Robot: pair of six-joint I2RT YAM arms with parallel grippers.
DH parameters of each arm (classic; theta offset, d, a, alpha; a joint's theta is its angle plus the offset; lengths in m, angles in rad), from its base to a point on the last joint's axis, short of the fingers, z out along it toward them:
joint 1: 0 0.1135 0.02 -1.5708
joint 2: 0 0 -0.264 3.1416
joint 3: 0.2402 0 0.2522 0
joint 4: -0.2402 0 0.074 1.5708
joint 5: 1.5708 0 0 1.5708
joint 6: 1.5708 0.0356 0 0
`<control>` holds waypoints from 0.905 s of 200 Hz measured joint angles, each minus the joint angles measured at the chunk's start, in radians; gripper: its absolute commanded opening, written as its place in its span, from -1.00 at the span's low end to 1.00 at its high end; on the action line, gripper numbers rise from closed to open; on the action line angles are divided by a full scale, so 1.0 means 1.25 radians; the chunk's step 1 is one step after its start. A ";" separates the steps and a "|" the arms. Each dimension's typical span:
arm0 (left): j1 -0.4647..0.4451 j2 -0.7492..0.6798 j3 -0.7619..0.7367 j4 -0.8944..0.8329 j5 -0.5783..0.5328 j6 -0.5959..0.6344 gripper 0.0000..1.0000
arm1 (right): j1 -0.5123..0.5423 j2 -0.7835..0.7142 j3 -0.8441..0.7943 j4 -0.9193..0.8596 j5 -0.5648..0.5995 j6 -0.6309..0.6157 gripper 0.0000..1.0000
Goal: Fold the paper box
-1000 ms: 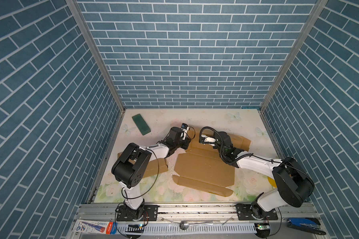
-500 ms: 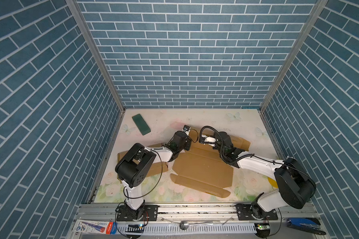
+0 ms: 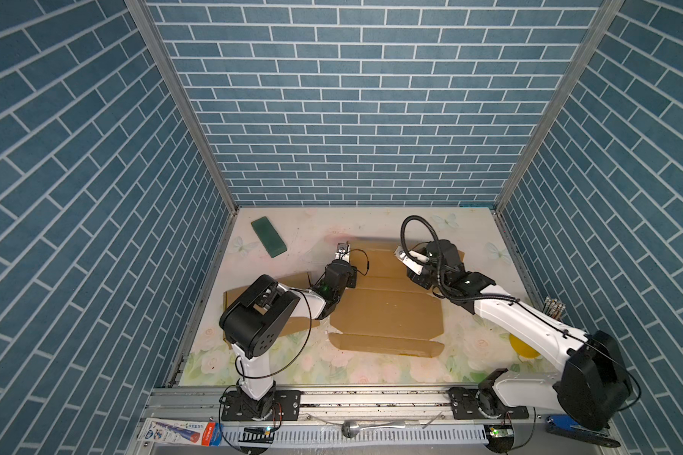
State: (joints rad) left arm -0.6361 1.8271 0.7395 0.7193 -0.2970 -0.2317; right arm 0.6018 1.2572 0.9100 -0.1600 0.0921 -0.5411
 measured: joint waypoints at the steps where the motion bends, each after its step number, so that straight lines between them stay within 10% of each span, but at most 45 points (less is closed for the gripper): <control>1: -0.001 0.000 -0.002 0.003 -0.003 -0.002 -1.00 | -0.001 -0.002 0.000 -0.001 -0.004 0.004 0.12; 94: -0.100 0.023 -0.077 0.145 -0.214 0.012 -1.00 | -0.121 0.043 0.307 -0.337 0.059 0.765 -0.16; 181: -0.119 0.042 -0.110 0.226 -0.258 0.025 -1.00 | -0.126 0.208 0.353 -0.448 -0.008 0.918 0.23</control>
State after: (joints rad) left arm -0.7853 1.8797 0.6022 1.0019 -0.6193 -0.2008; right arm 0.4442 1.5166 1.3510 -0.7204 0.0818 0.6060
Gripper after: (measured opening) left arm 0.082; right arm 0.609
